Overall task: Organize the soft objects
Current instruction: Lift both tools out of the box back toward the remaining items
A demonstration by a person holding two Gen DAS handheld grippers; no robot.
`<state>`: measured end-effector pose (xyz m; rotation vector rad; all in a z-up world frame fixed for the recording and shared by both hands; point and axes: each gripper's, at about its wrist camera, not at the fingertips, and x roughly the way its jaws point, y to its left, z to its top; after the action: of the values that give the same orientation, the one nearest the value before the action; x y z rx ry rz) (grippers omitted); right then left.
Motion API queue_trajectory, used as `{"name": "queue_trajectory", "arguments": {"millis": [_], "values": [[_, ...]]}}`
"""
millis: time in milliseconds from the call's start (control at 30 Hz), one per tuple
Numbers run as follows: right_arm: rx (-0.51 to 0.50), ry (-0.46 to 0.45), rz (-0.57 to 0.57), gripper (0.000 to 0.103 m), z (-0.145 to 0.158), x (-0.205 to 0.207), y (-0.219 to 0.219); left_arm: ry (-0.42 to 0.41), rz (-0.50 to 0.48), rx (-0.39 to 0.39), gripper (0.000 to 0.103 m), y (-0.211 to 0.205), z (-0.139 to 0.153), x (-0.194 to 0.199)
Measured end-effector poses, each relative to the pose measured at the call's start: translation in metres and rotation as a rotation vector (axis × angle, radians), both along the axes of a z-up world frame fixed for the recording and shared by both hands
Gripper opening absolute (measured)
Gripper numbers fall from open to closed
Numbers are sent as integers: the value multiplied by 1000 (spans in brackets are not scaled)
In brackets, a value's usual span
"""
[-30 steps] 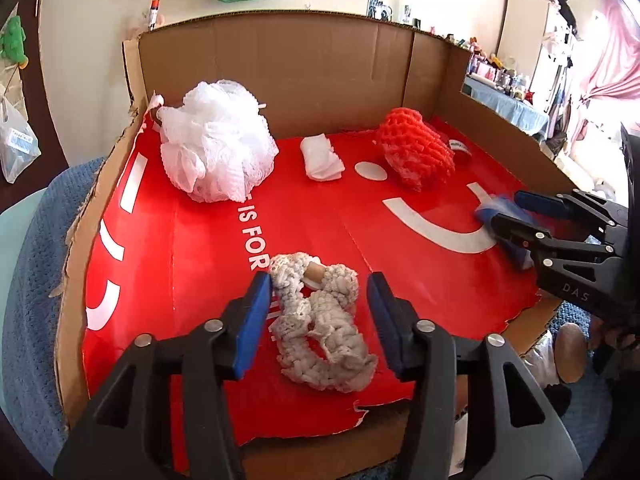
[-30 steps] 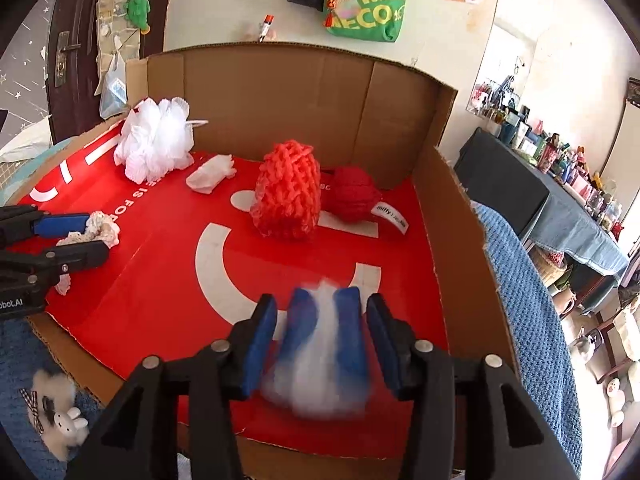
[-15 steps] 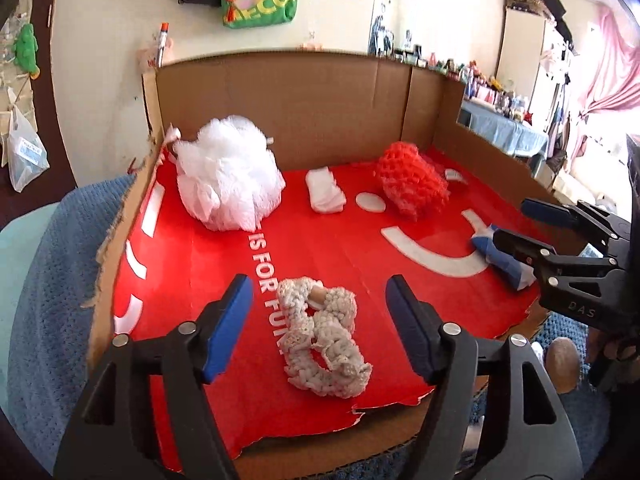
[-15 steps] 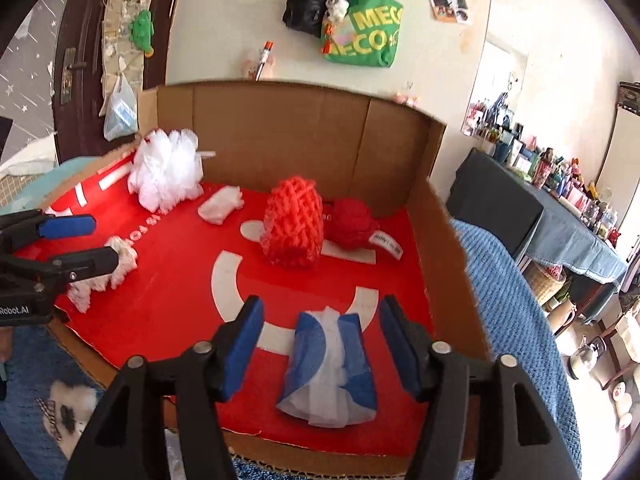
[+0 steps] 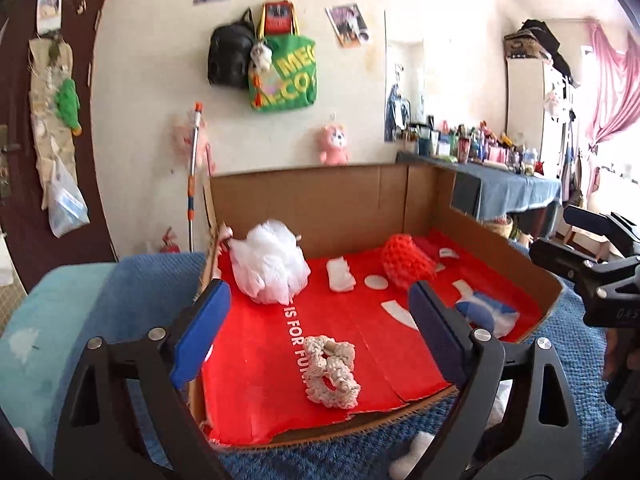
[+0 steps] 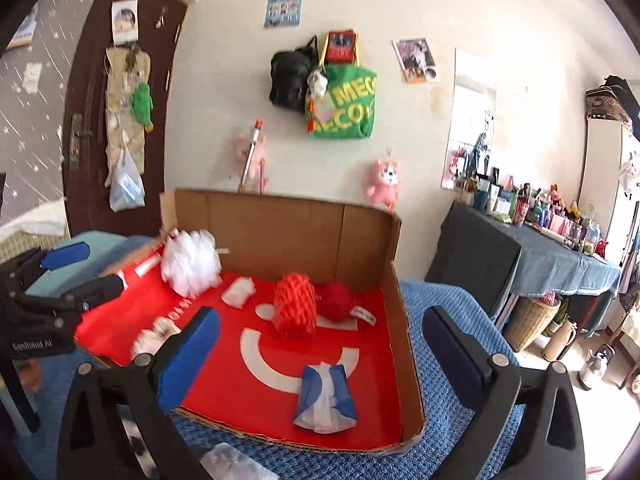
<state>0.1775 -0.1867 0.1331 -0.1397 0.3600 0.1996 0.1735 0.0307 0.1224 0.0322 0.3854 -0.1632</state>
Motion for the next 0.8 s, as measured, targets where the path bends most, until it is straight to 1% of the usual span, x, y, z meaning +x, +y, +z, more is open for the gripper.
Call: {"name": "queue_trajectory", "arguments": {"millis": [167,267,367,600,800], "values": [[51,-40,19,103,13,-23,-5,-62,13,6,94,-6,17,-29],[39,-70,9,103,14,-38,-4,-88,19,-3,95,-9,26,-46],[45,-78,7,103,14,-51,-5,-104,14,-12,96,-14,33,-63],[75,-71,17,103,6,-78,-13,-111,17,-15,96,-27,35,-92],[80,-58,17,103,-6,-102,-15,-82,16,-20,96,-35,23,-113]]}}
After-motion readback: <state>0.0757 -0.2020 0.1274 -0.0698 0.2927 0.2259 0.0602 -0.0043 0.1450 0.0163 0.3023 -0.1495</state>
